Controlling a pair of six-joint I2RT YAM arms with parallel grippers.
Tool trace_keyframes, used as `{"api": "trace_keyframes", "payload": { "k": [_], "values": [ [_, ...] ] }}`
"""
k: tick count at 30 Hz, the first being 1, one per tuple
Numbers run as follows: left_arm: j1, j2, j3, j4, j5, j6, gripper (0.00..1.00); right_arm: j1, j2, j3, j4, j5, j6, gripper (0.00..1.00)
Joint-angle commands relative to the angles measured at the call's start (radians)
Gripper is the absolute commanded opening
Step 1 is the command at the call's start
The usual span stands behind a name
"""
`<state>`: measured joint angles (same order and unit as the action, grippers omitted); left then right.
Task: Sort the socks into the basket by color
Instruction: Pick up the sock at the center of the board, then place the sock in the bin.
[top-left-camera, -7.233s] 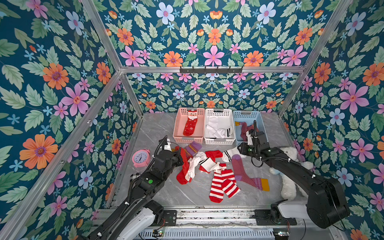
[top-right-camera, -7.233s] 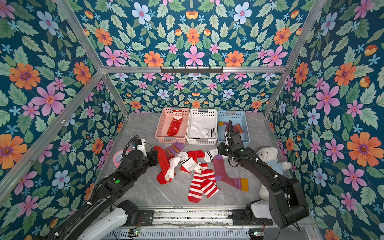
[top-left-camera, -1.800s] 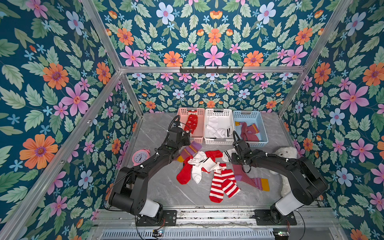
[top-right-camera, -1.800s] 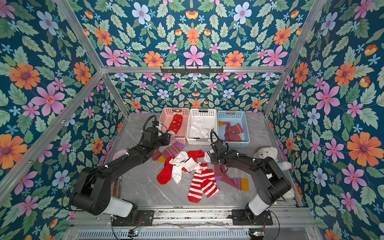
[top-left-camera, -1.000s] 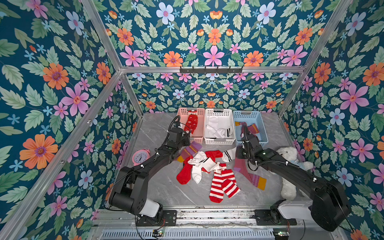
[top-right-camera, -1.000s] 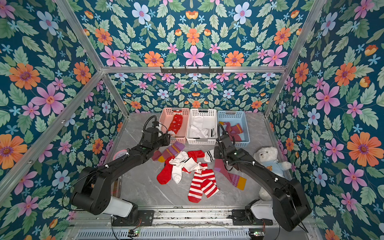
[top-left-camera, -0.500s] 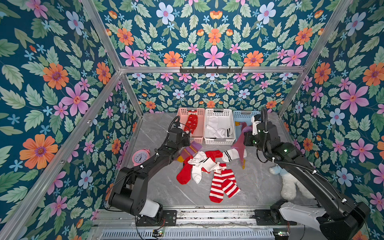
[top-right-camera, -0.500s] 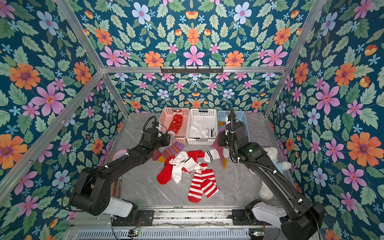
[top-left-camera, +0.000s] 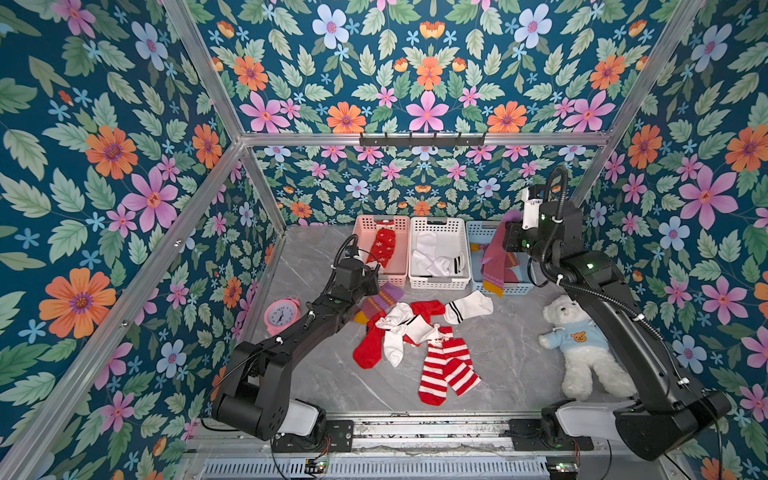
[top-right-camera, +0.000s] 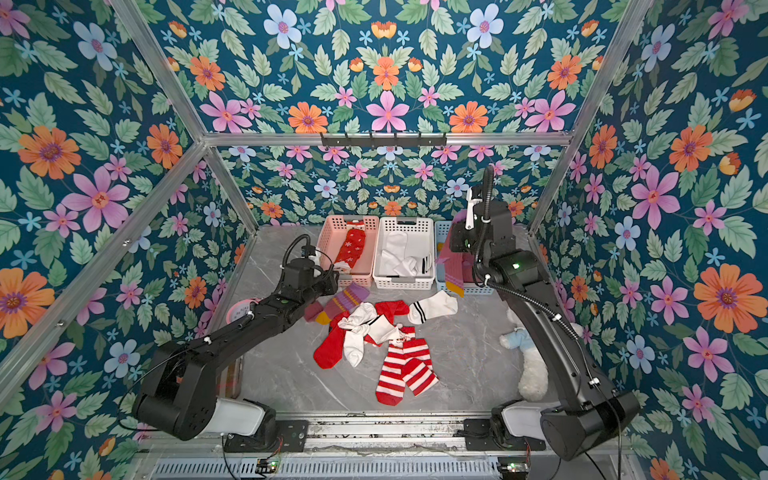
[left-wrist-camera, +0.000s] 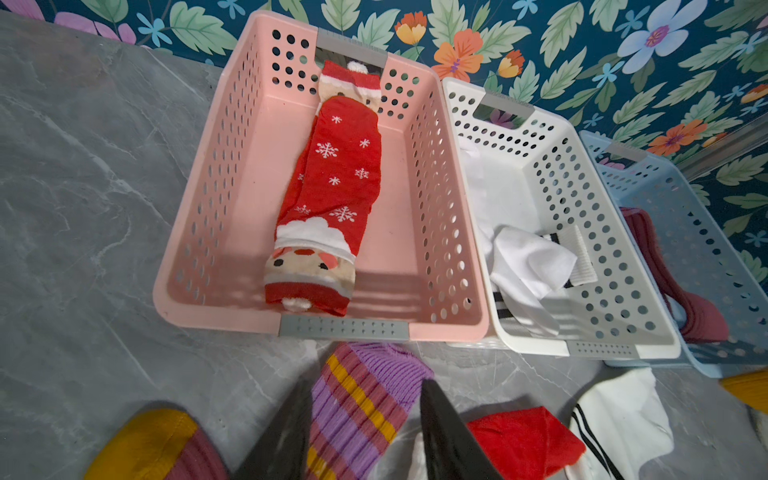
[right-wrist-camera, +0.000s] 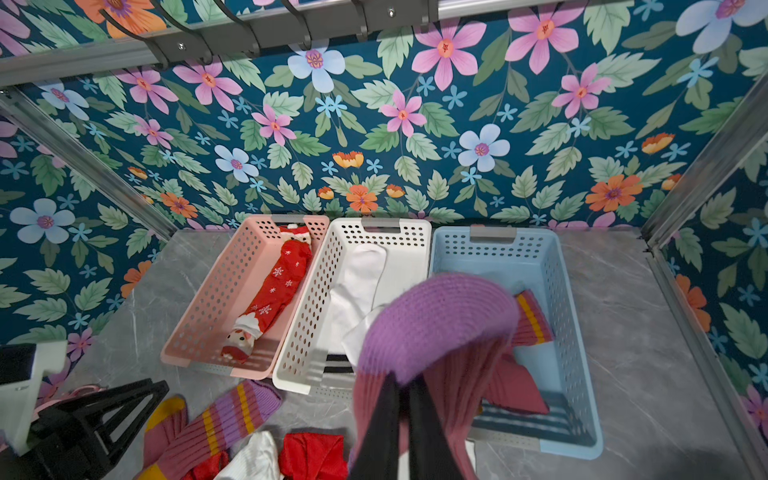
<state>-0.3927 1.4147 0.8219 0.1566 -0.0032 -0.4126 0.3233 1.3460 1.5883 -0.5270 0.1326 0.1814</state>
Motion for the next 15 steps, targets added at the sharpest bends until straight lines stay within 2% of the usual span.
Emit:
{"api": "trace_keyframes", "payload": {
  "k": [1, 10, 15],
  "values": [
    [0.002, -0.016, -0.008, 0.006, -0.013, -0.008, 0.46, -0.027, 0.052, 0.067, -0.005, -0.021, -0.062, 0.1],
    [0.002, -0.036, -0.034, -0.005, -0.021, -0.015, 0.46, -0.183, 0.229, 0.198, 0.042, -0.14, -0.047, 0.09],
    [0.002, -0.036, -0.035, -0.012, -0.023, -0.021, 0.46, -0.236, 0.392, 0.33, 0.042, -0.145, -0.049, 0.08]
  ]
}}
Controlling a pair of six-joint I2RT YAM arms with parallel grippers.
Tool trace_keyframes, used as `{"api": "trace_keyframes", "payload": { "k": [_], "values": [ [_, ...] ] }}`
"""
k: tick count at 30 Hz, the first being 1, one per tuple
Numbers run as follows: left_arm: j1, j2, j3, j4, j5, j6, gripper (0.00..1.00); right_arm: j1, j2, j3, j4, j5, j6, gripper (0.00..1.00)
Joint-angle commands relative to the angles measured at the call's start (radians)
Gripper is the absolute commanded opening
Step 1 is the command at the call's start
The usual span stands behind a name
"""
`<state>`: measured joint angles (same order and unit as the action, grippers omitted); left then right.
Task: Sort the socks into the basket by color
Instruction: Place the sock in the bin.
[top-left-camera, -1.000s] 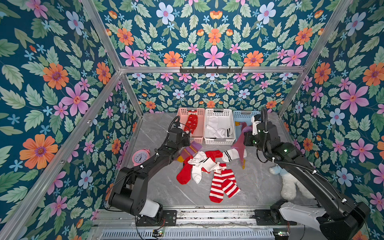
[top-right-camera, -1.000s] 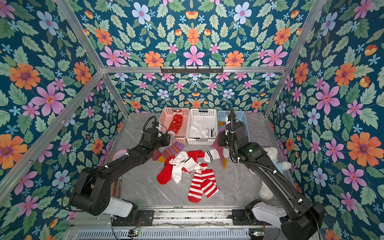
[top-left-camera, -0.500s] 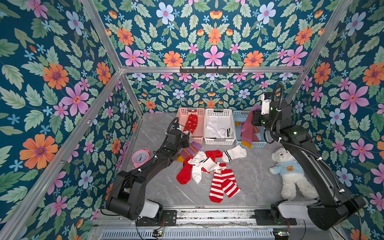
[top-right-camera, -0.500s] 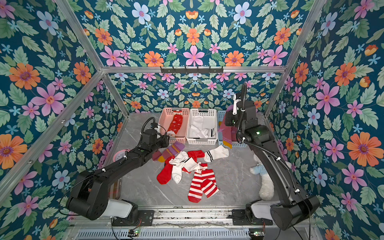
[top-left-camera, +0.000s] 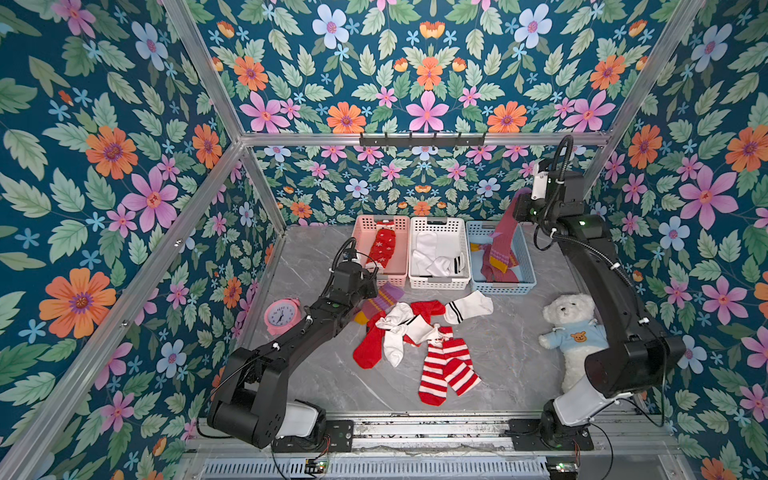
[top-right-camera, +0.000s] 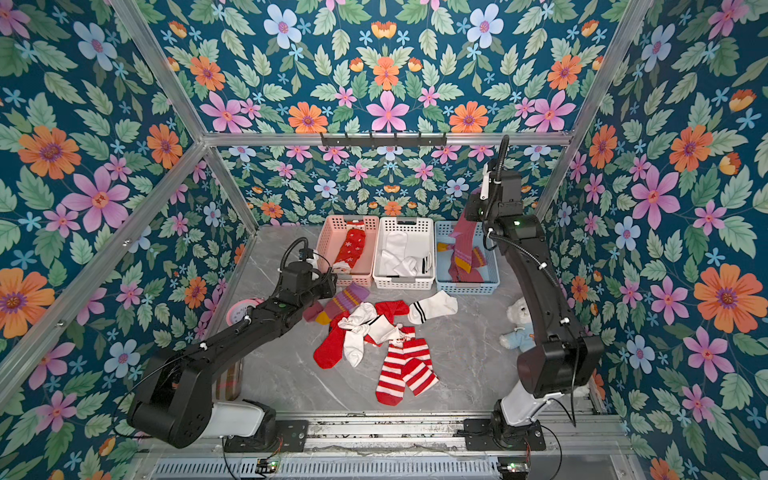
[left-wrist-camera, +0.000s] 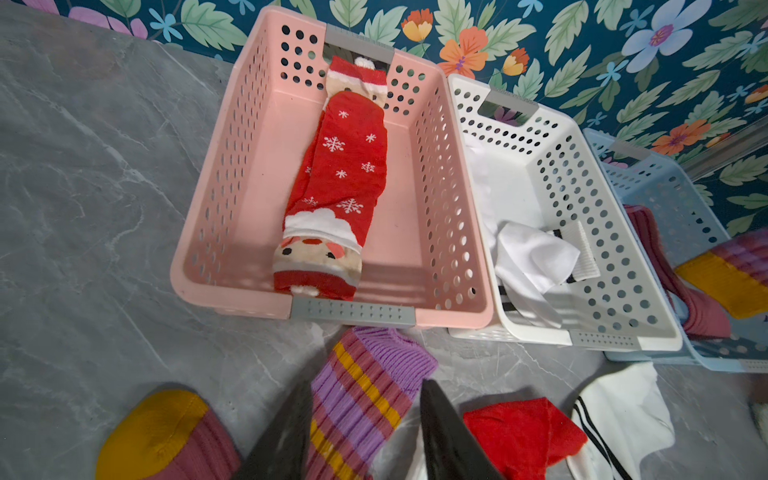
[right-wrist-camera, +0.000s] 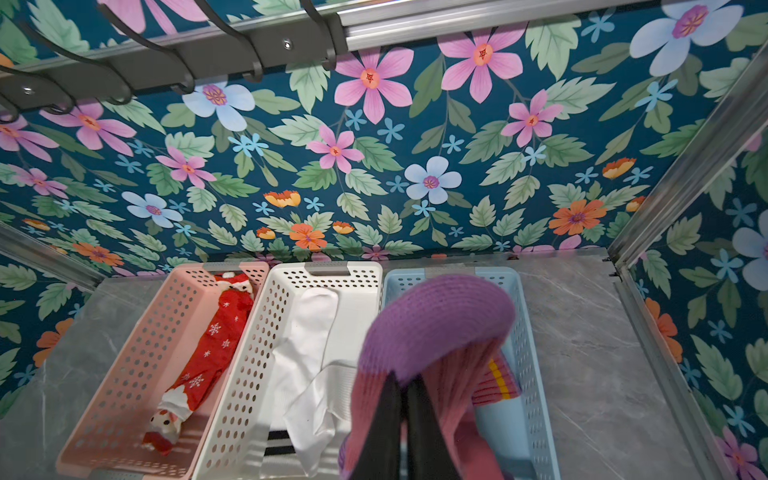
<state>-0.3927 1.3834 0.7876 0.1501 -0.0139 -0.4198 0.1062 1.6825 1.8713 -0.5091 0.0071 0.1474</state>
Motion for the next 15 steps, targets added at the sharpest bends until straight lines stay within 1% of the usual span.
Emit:
{"api": "trace_keyframes", "payload": {
  "k": [1, 5, 10, 13, 15],
  "values": [
    [0.002, -0.008, -0.001, -0.006, -0.013, -0.014, 0.46, -0.031, 0.088, 0.075, 0.029, -0.017, -0.018, 0.08],
    [0.002, -0.021, -0.001, -0.017, -0.024, -0.01, 0.46, -0.077, 0.225, 0.238, 0.002, -0.015, -0.032, 0.07],
    [0.002, -0.029, -0.003, -0.031, -0.036, -0.005, 0.46, -0.113, 0.413, 0.531, -0.101, -0.027, -0.056, 0.06],
    [0.002, -0.031, -0.003, -0.036, -0.042, -0.004, 0.46, -0.116, 0.5, 0.658, -0.143, -0.052, -0.071, 0.06],
    [0.002, -0.031, -0.003, -0.037, -0.045, -0.004, 0.46, -0.116, 0.542, 0.702, -0.166, -0.073, -0.068, 0.06]
  ]
}}
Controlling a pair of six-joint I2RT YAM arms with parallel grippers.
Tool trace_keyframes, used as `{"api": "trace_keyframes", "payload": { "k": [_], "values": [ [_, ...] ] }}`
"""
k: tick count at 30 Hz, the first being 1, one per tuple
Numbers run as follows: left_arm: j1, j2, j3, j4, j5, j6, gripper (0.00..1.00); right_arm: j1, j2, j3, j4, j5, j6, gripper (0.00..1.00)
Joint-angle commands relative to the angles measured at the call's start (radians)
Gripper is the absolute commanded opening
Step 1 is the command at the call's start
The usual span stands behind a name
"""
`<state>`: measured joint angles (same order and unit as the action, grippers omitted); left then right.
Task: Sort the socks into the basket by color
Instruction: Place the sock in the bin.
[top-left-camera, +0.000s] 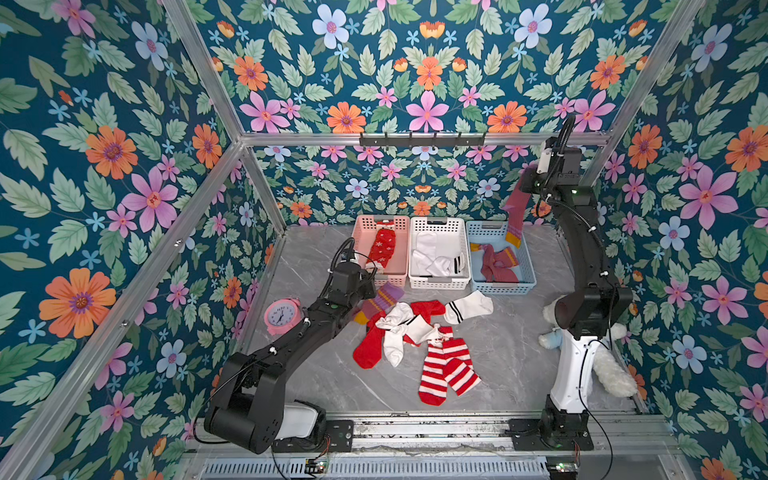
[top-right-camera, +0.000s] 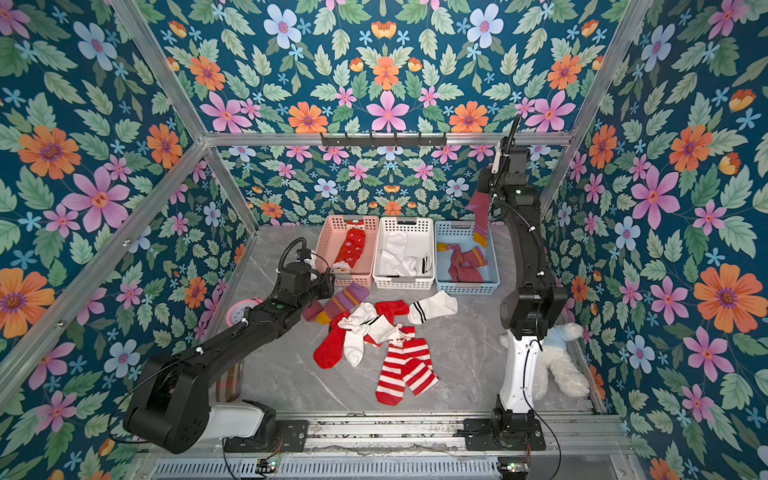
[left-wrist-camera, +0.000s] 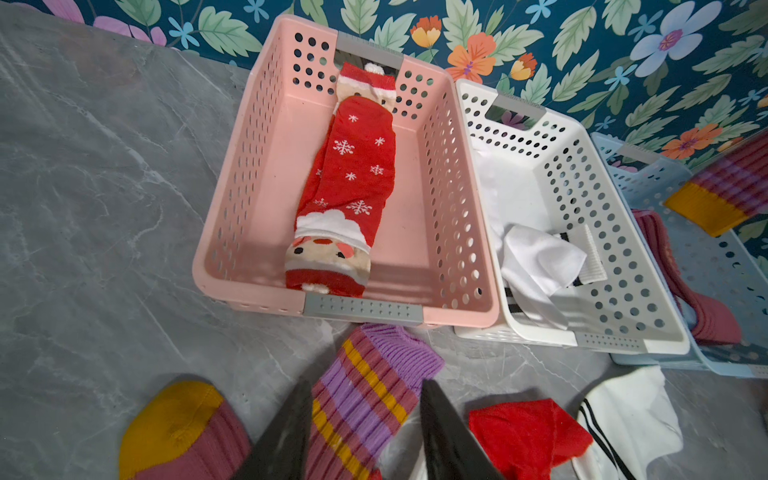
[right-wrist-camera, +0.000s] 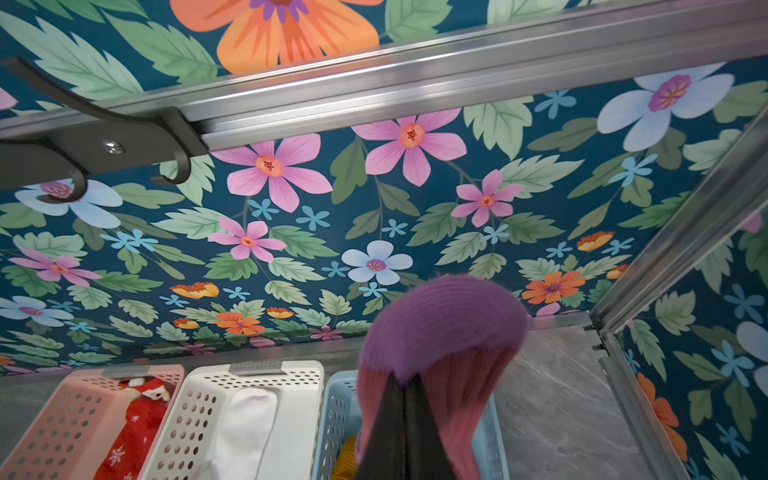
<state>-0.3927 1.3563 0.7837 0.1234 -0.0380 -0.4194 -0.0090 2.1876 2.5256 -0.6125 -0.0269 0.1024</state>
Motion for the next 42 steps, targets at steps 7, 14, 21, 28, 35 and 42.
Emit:
{"api": "trace_keyframes", "payload": {
  "k": [7, 14, 21, 28, 35, 42],
  "values": [
    [0.002, 0.013, 0.005, 0.001, -0.011, -0.009, 0.46, -0.001, -0.029, -0.252, 0.046, -0.079, 0.012, 0.03],
    [0.002, 0.032, 0.008, 0.011, -0.001, -0.009, 0.46, 0.009, -0.229, -0.672, 0.202, -0.162, 0.103, 0.03],
    [0.002, 0.053, -0.003, 0.042, 0.034, -0.028, 0.45, 0.057, -0.367, -1.002, 0.317, -0.207, 0.175, 0.03],
    [0.0, 0.04, -0.018, 0.046, 0.033, -0.03, 0.46, 0.075, -0.348, -1.101, 0.309, -0.221, 0.223, 0.02],
    [-0.001, 0.038, -0.021, 0.041, 0.028, -0.028, 0.46, 0.076, -0.265, -1.084, 0.271, -0.227, 0.259, 0.02],
    [0.0, 0.03, -0.025, 0.036, 0.021, -0.025, 0.46, 0.076, -0.157, -0.965, 0.198, -0.178, 0.253, 0.02]
  ]
}}
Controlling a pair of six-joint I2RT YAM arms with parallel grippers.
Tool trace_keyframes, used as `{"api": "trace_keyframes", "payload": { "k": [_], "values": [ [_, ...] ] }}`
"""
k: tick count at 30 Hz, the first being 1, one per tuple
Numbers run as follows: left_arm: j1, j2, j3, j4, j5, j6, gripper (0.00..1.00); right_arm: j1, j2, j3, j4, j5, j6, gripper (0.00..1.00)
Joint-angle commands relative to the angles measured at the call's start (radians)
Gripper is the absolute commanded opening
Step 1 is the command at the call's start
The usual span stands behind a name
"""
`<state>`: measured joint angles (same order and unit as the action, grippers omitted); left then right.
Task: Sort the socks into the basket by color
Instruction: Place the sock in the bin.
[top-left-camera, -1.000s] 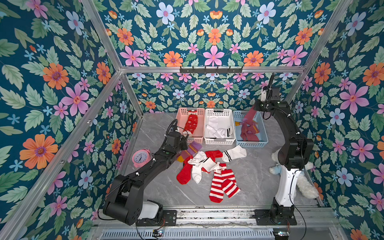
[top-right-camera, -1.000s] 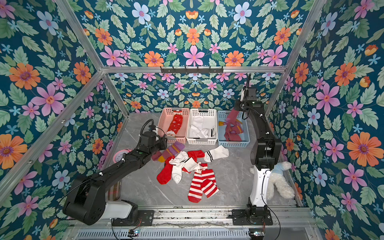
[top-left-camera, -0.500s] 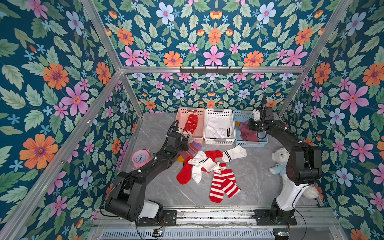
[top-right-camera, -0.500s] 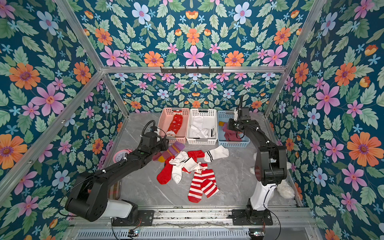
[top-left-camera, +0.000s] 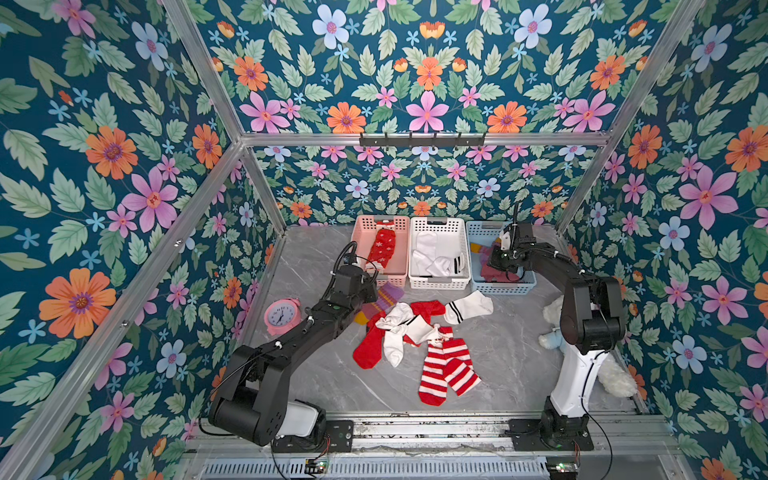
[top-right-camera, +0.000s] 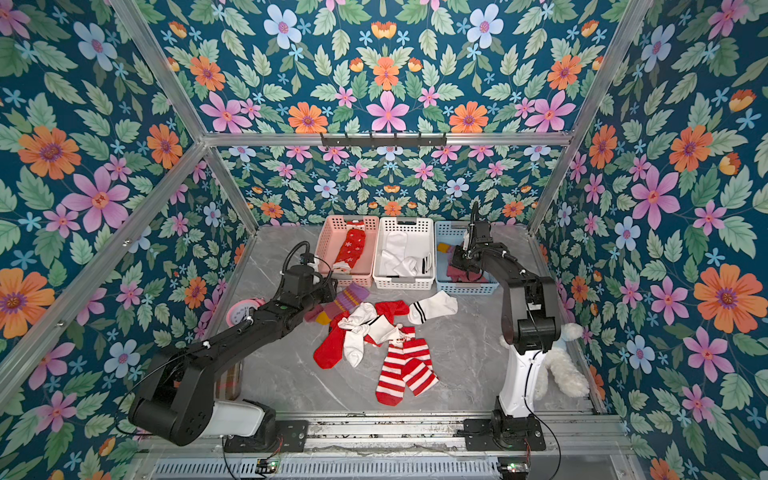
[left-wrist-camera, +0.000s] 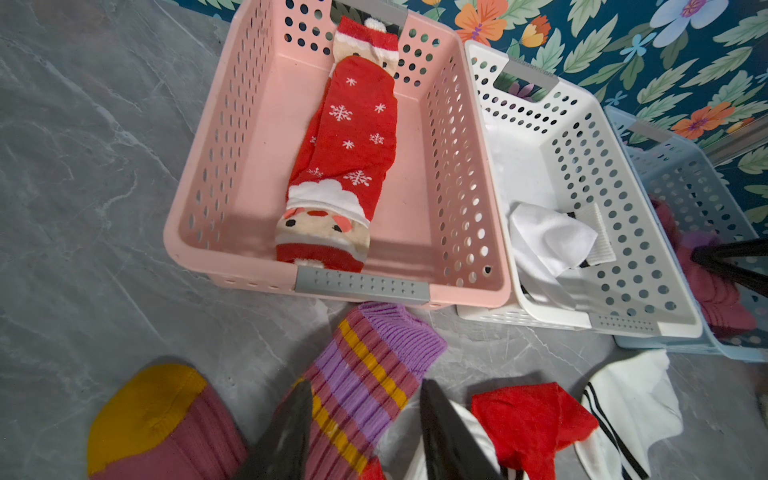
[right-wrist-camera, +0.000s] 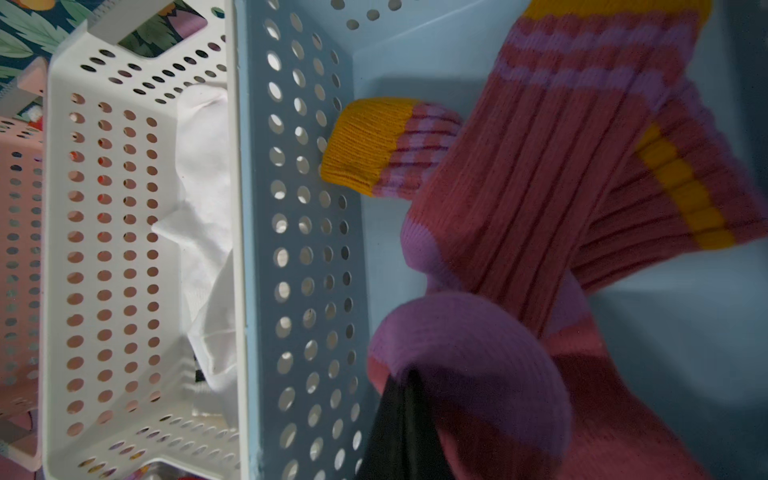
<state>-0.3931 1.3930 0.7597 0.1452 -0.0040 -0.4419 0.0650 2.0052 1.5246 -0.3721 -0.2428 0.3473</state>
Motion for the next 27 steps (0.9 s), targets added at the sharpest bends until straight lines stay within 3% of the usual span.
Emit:
{"api": "trace_keyframes", "payload": {
  "k": [1, 6, 16, 27],
  "values": [
    [0.0, -0.007, 0.0, 0.014, -0.015, -0.003, 0.46, 0.001, 0.045, 0.06, -0.057, 0.047, 0.004, 0.02],
    [0.0, 0.0, 0.002, 0.013, -0.012, -0.005, 0.45, -0.002, 0.136, 0.157, -0.13, 0.074, -0.004, 0.02],
    [0.0, 0.002, -0.005, 0.007, -0.026, -0.018, 0.47, -0.003, 0.139, 0.139, -0.129, 0.073, -0.009, 0.05],
    [0.0, 0.024, -0.011, 0.017, -0.038, -0.054, 0.48, -0.002, -0.024, 0.067, -0.091, 0.051, -0.023, 0.32]
  ]
}}
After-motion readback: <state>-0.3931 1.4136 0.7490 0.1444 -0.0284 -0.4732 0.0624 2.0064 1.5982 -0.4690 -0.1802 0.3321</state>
